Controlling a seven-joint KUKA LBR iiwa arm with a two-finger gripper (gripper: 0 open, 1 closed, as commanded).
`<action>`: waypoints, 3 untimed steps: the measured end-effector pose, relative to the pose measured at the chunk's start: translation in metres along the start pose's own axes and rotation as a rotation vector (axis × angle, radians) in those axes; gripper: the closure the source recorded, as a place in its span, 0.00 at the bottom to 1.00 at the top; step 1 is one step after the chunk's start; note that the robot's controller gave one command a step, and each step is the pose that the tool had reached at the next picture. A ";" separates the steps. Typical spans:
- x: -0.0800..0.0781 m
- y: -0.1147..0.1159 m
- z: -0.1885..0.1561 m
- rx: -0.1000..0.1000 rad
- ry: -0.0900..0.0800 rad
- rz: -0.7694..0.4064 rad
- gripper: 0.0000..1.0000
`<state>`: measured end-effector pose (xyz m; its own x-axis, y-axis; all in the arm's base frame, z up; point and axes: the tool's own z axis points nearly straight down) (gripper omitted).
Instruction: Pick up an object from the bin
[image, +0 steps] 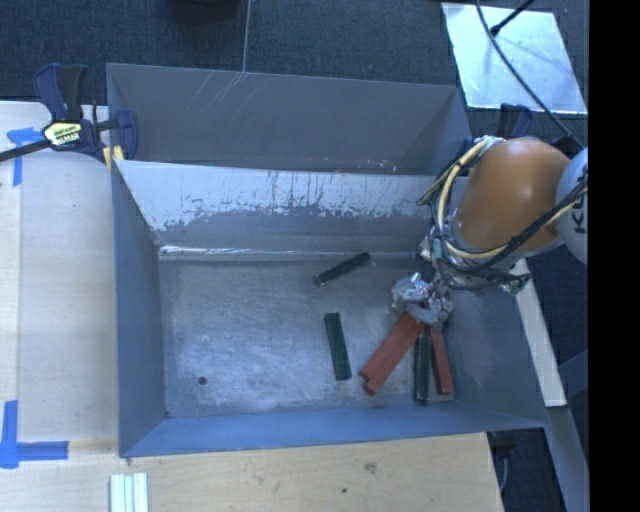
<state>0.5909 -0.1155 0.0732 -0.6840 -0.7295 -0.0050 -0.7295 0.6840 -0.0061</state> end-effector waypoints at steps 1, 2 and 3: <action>0.000 0.002 0.002 -0.005 0.002 0.000 0.00; 0.008 0.015 0.001 -0.021 -0.021 -0.570 0.00; 0.014 0.006 0.000 -0.003 -0.013 -0.565 1.00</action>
Offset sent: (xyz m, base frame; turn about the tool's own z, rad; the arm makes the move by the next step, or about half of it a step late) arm 0.0000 0.0000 0.0000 0.0000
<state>0.5765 -0.1214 0.0733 -0.1871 -0.9822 -0.0139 -0.9823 0.1872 -0.0083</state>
